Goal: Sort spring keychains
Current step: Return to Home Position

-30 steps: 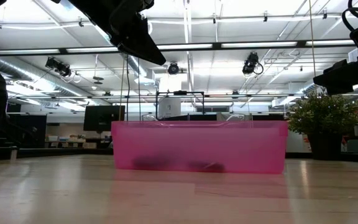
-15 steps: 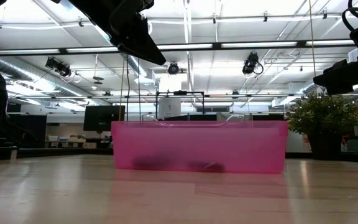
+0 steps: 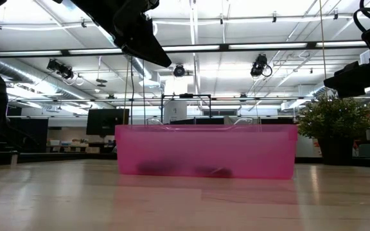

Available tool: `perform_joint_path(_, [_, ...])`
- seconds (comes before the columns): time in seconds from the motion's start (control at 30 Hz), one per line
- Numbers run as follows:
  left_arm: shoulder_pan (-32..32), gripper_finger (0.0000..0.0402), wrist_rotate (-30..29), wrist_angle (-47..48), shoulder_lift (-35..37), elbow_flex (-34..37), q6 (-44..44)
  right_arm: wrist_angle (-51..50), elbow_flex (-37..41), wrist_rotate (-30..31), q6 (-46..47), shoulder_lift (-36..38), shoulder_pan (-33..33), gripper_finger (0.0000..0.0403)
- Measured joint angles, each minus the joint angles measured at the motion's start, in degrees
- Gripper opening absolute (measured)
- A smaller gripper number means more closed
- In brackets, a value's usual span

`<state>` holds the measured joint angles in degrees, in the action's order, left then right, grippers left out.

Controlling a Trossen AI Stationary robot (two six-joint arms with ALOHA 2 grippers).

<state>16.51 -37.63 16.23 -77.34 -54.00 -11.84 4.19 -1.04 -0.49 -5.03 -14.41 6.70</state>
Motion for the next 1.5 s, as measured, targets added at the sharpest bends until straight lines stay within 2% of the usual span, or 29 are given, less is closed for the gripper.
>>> perform_joint_path(1.13, [0.0, 0.0069, 0.0, -0.1, 0.0, 0.0, 0.1, 0.0, 0.0, 0.0, 0.0, 0.0, 0.0, 0.0166])
perform_joint_path(1.27, [0.0, 0.0069, 0.0, 0.2, 0.0, 0.0, 3.6, 0.0, 0.0, 0.0, 0.0, 0.0, 0.0, 0.0166])
perform_joint_path(1.5, [0.0, 0.0069, 0.0, -2.7, 0.0, 0.0, 3.4, 0.0, 0.0, 0.0, 0.0, 0.0, 0.0, 0.0166])
